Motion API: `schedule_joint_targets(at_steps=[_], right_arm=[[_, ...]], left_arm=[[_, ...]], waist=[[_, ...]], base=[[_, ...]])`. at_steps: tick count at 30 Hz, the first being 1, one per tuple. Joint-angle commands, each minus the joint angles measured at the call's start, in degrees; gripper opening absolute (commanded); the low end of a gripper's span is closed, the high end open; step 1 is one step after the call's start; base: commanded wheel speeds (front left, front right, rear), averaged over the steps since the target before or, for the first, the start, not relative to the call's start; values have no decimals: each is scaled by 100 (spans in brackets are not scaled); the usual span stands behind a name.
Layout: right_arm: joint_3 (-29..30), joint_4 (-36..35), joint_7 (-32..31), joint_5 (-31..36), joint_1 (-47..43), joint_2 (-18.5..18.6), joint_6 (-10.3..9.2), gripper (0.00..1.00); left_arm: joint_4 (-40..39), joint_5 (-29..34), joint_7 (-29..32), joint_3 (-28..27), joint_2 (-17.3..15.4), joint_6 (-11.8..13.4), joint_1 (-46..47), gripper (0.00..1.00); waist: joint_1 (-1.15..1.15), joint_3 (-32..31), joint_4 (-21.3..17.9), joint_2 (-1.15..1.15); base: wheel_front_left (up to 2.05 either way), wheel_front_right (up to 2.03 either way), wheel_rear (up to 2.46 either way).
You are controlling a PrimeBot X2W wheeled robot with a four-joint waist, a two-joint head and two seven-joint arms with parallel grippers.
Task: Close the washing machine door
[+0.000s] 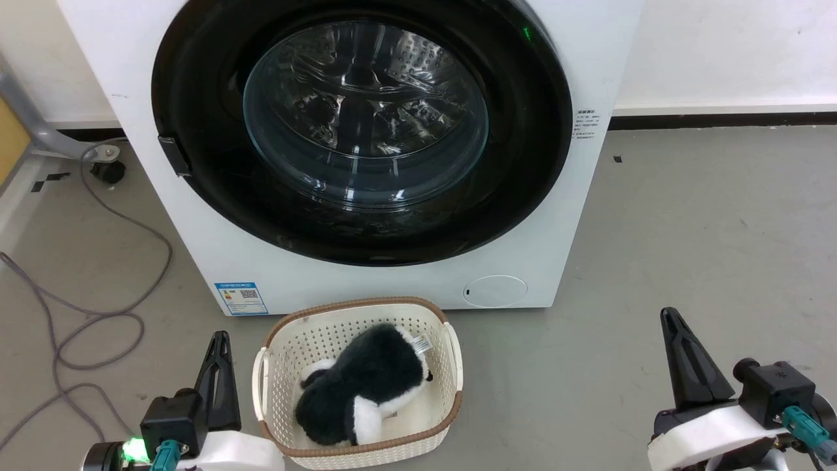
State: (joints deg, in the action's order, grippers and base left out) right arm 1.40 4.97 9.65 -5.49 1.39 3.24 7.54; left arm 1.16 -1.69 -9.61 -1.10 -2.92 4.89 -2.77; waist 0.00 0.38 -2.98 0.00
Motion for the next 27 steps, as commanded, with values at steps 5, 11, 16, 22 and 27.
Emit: schedule_joint_targets(at_steps=[5,11,16,22,27], right_arm=[[-24,-74,-85,62,-55,-14,-2,0],[-33,-108,-156,102,-62,-16,-2,0],[-41,-136,-214,134,-67,-17,-3,0],[-50,-170,-285,173,-74,-19,-3,0],[-58,-198,-344,205,-80,-21,-3,0]], left_arm=[[-30,38,84,5,0,-47,82,0],[-37,49,155,13,0,-83,98,0],[-43,57,213,20,0,-112,111,0],[-50,68,283,29,1,-148,126,0],[-55,77,342,36,1,-177,139,0]], waist=[[0,-3,21,0],[0,-6,43,0],[0,-8,62,0],[0,-11,84,0],[0,-13,103,0]], base=[[0,0,0],[0,0,0],[0,0,0],[0,0,0],[0,0,0]])
